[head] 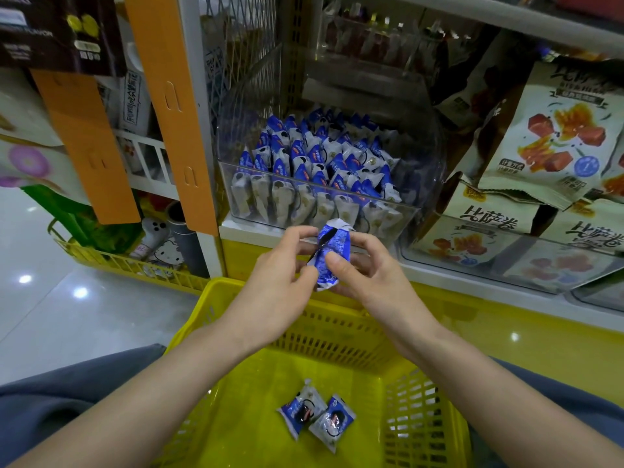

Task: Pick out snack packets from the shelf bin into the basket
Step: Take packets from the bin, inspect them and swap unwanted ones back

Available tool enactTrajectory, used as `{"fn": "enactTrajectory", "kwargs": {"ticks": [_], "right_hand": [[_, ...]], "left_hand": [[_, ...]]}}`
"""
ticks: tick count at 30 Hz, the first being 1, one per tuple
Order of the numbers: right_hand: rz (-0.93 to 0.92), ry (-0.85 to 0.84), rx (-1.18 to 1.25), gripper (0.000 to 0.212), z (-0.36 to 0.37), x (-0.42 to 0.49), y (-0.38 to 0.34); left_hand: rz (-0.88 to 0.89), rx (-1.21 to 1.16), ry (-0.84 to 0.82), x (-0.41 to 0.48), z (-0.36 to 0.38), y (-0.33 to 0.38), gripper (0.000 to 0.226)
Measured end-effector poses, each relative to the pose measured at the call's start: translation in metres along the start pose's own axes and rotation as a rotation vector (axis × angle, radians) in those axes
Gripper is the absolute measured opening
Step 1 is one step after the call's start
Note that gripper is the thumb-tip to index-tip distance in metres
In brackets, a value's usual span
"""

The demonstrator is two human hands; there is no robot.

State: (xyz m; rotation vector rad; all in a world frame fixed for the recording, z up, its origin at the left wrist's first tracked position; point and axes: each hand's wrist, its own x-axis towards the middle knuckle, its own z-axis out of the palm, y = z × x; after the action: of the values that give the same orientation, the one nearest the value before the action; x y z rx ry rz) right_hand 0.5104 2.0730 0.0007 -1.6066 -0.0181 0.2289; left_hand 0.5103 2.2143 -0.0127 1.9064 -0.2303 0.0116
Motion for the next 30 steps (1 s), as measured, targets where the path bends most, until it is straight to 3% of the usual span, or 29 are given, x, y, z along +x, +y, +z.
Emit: {"fn": "enactTrajectory", "kwargs": {"ticks": [9, 15, 17, 20, 22, 24, 26, 30], "right_hand": [[-0.027, -0.088, -0.09, 0.029, 0.004, 0.001, 0.001], [-0.039, -0.062, -0.145, 0.029, 0.005, 0.0, 0.006], [-0.09, 0.048, -0.258, 0.032, 0.004, 0.001, 0.009], [-0.233, 0.221, -0.644, 0.044, 0.002, -0.001, 0.013], [-0.354, 0.269, -0.875, 0.052, 0.003, -0.003, 0.016], [-0.449, 0.252, -0.947, 0.057, 0.004, -0.003, 0.017], [-0.463, 0.186, -0.905, 0.058, 0.006, -0.002, 0.016], [-0.241, 0.082, -0.427, 0.032, 0.004, 0.003, 0.005]], "left_hand": [[0.155, 0.368, 0.113, -0.003, -0.007, 0.0, 0.015], [0.112, 0.34, 0.089, 0.0, -0.008, 0.002, 0.019], [0.099, 0.254, 0.046, -0.001, -0.006, 0.005, 0.024], [0.017, 0.095, -0.037, -0.004, 0.001, 0.006, 0.035], [-0.012, 0.043, -0.017, -0.006, 0.006, 0.005, 0.019], [-0.028, 0.007, 0.046, -0.004, 0.007, 0.004, 0.014], [-0.036, 0.017, 0.105, 0.0, 0.004, 0.001, 0.024], [-0.017, 0.072, 0.106, 0.005, -0.004, -0.002, 0.033]]}}
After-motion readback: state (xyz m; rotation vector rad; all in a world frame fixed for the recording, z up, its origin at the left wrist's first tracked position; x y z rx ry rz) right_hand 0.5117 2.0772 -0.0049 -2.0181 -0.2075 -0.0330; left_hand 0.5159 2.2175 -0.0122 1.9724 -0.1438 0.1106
